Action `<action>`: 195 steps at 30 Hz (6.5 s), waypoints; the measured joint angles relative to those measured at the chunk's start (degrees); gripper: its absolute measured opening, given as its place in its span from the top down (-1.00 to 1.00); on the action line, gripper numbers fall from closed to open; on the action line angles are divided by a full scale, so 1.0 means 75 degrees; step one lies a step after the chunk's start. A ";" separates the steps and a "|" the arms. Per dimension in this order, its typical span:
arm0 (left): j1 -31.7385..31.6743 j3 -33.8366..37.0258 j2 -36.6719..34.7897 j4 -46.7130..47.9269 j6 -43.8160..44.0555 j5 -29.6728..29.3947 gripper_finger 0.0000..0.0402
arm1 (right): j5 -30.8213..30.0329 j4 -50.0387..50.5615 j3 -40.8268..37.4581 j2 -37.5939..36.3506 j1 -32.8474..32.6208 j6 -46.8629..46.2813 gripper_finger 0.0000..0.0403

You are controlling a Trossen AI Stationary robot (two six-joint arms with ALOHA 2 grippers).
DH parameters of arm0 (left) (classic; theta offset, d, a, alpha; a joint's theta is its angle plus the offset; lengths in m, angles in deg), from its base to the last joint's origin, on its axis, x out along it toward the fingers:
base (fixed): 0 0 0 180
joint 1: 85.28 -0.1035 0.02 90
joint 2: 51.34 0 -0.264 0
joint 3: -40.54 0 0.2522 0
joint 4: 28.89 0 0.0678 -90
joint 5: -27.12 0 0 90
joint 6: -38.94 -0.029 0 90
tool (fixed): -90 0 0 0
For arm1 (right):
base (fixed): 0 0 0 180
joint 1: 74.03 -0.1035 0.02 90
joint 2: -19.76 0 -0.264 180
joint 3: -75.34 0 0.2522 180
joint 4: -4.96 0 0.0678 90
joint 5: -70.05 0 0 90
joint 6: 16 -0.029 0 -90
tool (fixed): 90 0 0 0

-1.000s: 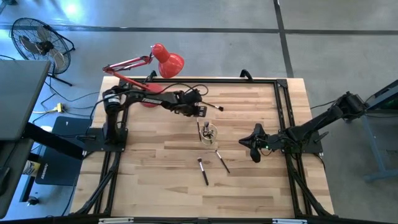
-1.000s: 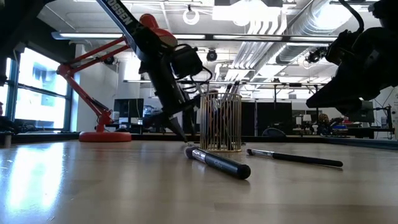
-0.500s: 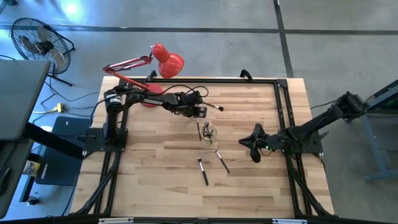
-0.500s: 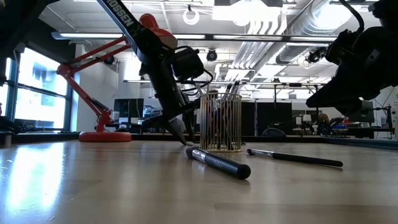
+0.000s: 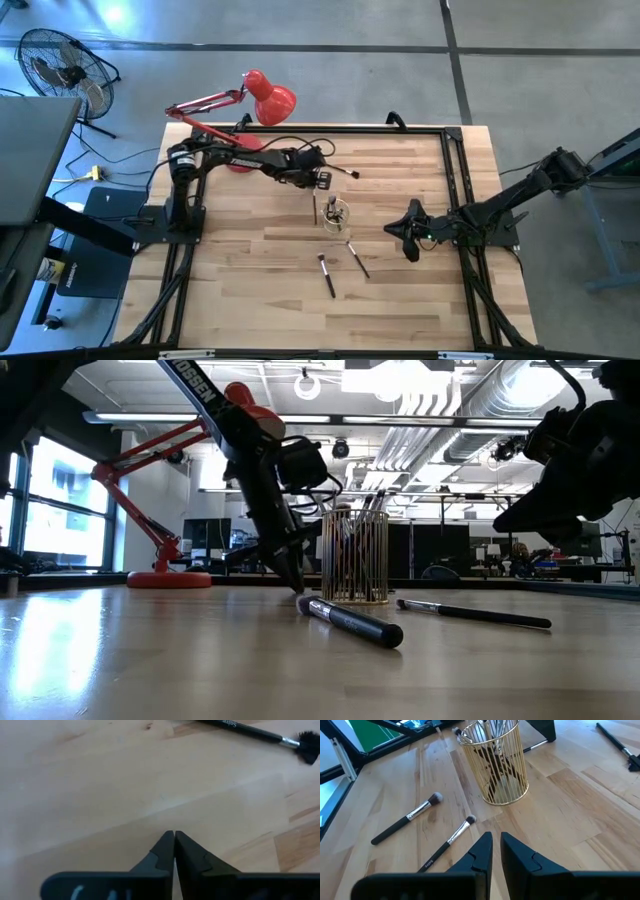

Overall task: Put items in baskets/containers
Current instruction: Put the eyeshadow brush into the wire organizer

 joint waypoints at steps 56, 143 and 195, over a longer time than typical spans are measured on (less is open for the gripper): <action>0.4426 0.2144 -0.3217 -0.8071 -0.7232 -0.5117 1.00 | -0.0015 0.0009 0.0006 0.0259 0.0000 -0.0087 0.84; 0.6822 0.3503 -0.4631 -0.2300 -0.4483 -0.5499 0.92 | 0.0273 -0.0123 0.0000 0.0254 -0.0006 -0.0055 0.87; 0.5244 0.6889 -0.5785 -0.7954 -0.6308 -0.1854 1.00 | 0.0396 0.6200 0.7370 0.6464 0.0679 -0.2573 0.49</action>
